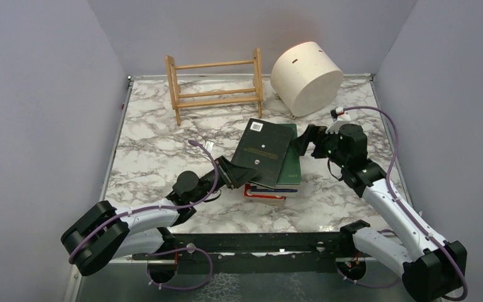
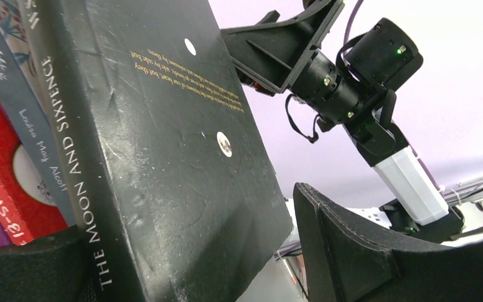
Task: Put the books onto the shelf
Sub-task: Adjust the book at the center of the board.
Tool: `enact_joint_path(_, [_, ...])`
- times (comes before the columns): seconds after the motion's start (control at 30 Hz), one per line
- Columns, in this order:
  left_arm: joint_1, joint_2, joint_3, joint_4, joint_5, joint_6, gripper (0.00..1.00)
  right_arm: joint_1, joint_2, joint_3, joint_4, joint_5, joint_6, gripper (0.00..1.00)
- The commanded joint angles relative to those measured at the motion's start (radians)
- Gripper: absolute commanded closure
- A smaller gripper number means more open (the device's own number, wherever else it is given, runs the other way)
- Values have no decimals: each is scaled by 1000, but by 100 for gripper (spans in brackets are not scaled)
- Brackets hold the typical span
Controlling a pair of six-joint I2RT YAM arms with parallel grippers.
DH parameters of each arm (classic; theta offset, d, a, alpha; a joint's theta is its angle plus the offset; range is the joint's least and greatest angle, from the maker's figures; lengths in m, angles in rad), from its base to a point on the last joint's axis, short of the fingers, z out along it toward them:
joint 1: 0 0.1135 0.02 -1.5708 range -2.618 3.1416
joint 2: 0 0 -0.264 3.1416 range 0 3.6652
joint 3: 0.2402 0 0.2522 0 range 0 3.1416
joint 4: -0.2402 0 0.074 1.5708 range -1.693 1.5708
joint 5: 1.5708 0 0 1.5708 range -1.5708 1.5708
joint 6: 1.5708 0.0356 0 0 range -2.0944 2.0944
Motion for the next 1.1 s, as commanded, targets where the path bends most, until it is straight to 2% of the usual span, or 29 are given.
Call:
enact_joint_path(0.0, [-26, 14, 51, 21, 37, 23, 34, 5, 12, 36, 24, -13, -4, 0])
enact_joint_path(0.4, [-63, 7, 45, -17, 7, 47, 34, 5, 1, 37, 29, 14, 3, 0])
enact_joint_path(0.83, [-63, -152, 31, -219, -85, 136, 32, 4, 1, 37, 21, 19, -2, 0])
enact_joint_path(1.07, [-60, -170, 45, -276, -90, 157, 28, 5, 0, 38, 19, 19, -4, 0])
